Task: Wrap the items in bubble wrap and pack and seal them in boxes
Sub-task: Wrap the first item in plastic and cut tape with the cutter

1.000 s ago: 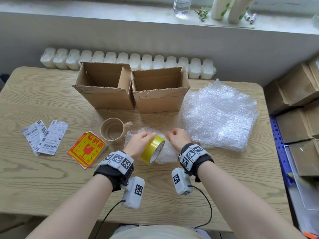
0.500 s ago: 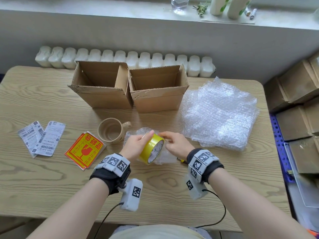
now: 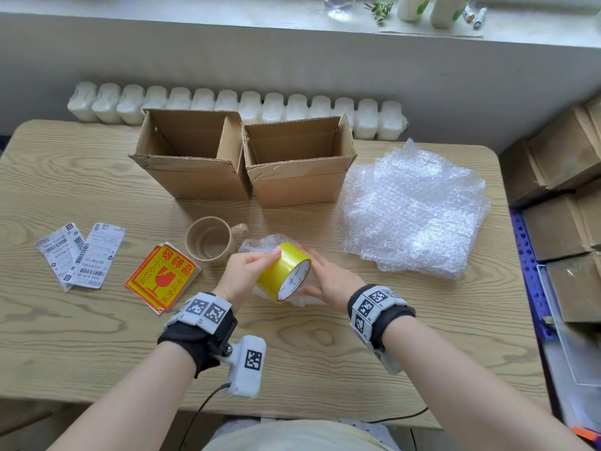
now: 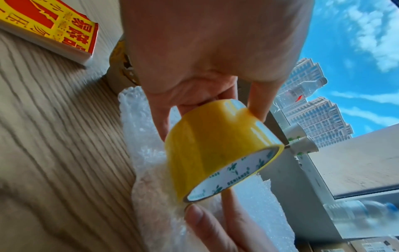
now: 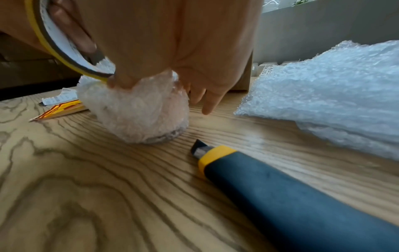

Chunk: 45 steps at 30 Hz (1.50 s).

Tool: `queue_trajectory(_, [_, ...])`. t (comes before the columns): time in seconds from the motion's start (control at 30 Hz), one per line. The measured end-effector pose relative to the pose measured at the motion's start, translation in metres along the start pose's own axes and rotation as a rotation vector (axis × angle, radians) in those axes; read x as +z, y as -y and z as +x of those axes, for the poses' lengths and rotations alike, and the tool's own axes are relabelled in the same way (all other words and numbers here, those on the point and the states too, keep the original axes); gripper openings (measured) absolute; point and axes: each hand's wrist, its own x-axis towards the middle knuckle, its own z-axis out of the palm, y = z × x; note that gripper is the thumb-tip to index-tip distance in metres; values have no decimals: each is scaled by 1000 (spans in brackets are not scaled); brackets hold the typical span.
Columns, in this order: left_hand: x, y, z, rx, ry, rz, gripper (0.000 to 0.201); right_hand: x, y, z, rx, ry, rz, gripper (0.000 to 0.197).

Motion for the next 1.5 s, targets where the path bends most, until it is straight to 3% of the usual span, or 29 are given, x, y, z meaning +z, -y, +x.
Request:
queue_trajectory(0.1, [-2,-3,-3,24,-53,41,44,1,3,0,-8,-12,-121,81])
queue_trajectory(0.27, [-10,-12,-10,24,-80,180,51,-1,11,-4,29,-14,-203,74])
queue_trajectory(0.47, [-24,-13,-13,-63,-108,335,53,-6,16,-3,24,6,-216,69])
queue_trajectory(0.63, [-19,-9,-11,-238,-57,359,25,-3,16,0,49,6,-258,67])
queue_trajectory(0.8, [-8,-14,-11,-378,-23,297,10,-4,20,-6,57,1,-180,70])
queue_trajectory(0.97, [-12,-11,-13,-330,5,319,26,-11,18,-25,60,-111,-48,73])
queue_trajectory(1.13, [-13,-9,-16,-292,6,282,25,-17,-1,-56,200,-282,-20,53])
queue_trajectory(1.3, [-14,-6,-14,-278,-4,279,20,-5,-32,-75,364,-237,-107,41])
queue_trajectory(1.5, [-12,1,-17,-248,-22,224,19,15,-52,-82,457,-176,-238,49])
